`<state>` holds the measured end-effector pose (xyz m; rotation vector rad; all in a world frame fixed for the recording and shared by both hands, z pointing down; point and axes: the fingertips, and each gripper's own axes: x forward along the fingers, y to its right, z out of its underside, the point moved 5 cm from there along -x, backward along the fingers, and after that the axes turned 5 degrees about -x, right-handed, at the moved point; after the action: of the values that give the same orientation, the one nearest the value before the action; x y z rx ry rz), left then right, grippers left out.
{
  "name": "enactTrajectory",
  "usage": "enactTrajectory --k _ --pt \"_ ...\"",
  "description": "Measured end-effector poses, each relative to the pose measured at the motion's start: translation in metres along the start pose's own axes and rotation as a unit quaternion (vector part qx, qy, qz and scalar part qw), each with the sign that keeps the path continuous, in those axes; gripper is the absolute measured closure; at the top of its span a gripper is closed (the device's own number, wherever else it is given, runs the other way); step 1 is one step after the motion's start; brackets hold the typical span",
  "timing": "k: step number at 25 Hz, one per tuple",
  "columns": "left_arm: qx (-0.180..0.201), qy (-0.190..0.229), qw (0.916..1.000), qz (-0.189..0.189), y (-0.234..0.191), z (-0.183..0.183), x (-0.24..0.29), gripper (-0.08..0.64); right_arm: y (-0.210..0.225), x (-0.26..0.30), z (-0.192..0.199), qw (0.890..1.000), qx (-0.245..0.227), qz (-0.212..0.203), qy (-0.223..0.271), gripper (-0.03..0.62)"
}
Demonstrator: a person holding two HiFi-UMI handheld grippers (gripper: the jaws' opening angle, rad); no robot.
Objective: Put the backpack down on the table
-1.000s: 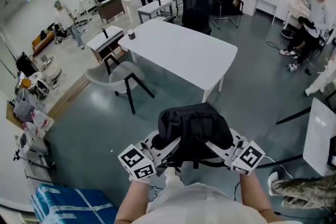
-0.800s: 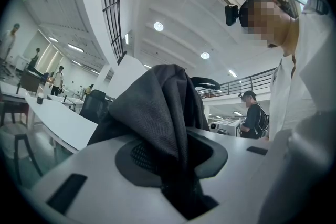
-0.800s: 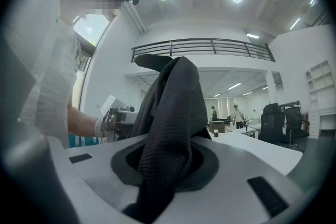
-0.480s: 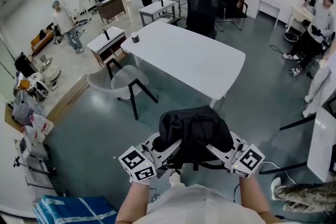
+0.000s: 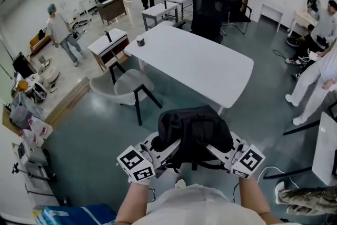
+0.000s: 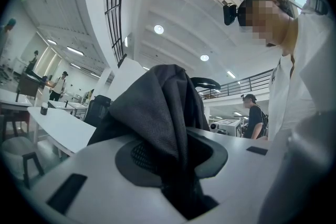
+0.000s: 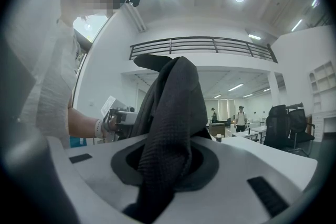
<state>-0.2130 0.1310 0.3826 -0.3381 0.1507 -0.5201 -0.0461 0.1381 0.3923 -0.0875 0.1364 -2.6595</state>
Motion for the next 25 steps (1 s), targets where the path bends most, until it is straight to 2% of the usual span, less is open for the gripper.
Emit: enactTrajectory --k 13,20,25 --pt "-0.013 -0.003 0.9999 0.006 -0.047 -0.007 -0.004 0.439 0.019 0.041 0.008 1.000 0.009 0.004 -0.010 0.503" --pt "-0.013 -0.013 0.9998 0.003 -0.077 -0.016 0.030 0.439 0.063 0.050 0.016 1.000 0.022 0.000 -0.007 0.502" --pt "-0.011 -0.015 0.9998 -0.003 -0.108 -0.026 0.071 0.439 0.116 0.056 0.022 1.000 0.026 -0.010 0.000 0.502"
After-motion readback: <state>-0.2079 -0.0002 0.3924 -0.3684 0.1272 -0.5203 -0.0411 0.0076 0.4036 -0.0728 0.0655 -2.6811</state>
